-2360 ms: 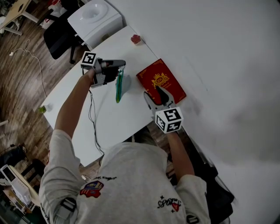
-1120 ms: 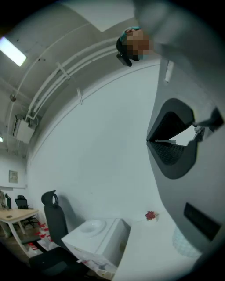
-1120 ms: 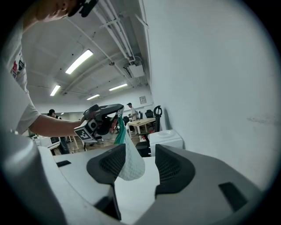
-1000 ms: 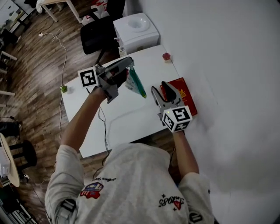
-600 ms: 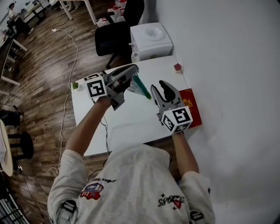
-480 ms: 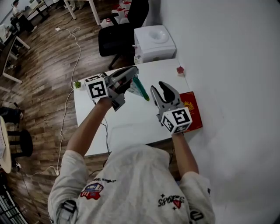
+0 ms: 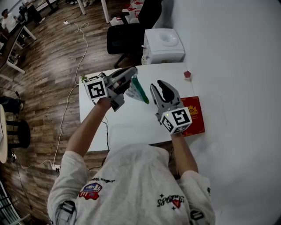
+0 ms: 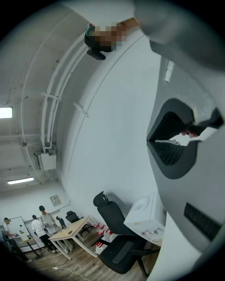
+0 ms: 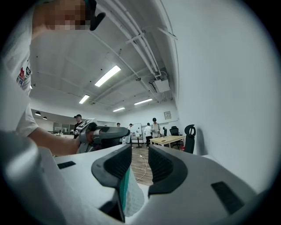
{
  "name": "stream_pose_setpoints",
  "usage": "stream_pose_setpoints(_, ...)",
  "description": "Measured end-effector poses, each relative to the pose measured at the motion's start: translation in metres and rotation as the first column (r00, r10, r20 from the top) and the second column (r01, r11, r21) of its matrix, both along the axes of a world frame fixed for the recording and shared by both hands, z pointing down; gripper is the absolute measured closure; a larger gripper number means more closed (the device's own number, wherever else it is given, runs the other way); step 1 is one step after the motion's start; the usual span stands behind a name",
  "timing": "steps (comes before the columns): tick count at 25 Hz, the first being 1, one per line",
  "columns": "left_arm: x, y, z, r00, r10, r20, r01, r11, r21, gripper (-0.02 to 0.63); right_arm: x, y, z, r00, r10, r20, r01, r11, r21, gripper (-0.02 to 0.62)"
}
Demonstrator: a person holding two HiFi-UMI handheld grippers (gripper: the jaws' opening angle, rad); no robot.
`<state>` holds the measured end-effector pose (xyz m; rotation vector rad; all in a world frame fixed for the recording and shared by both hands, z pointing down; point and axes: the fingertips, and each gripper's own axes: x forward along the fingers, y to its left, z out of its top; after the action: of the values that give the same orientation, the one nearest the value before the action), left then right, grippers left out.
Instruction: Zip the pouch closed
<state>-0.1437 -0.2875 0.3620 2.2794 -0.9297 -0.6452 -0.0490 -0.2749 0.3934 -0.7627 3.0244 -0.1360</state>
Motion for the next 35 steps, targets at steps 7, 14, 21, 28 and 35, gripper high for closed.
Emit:
stream_pose_setpoints(7,-0.003,0.002,0.007,1.000,-0.016,-0.018,0.016,1.000,-0.009,0.603,-0.028,0.014,-0.014,0.998,-0.059,0.003,0.058,0.994,0.096,0.488)
stream_pose_setpoints(14,0.002,0.005,0.001,0.998,0.013,-0.060,-0.014,1.000,-0.011,0.604,-0.054,0.024,-0.013,0.995,-0.066,-0.069,0.074,0.990,0.123,0.492)
stream_pose_setpoints(21,0.022,0.005,0.004,0.994,0.040,-0.102,-0.043,0.999,-0.025,0.604,-0.055,0.023,-0.013,0.994,-0.019,-0.107,0.035,0.988,0.153,0.513)
stream_pose_setpoints(28,0.035,0.000,0.011,0.993,0.043,-0.110,-0.047,0.998,-0.039,0.603,-0.049,0.013,-0.004,0.991,0.007,-0.136,0.014,0.989,0.149,0.526)
stream_pose_setpoints(35,0.033,-0.009,0.013,0.997,0.010,-0.073,-0.015,0.998,-0.058,0.603,-0.055,0.005,0.001,0.983,0.026,-0.181,0.001,0.989,0.149,0.550)
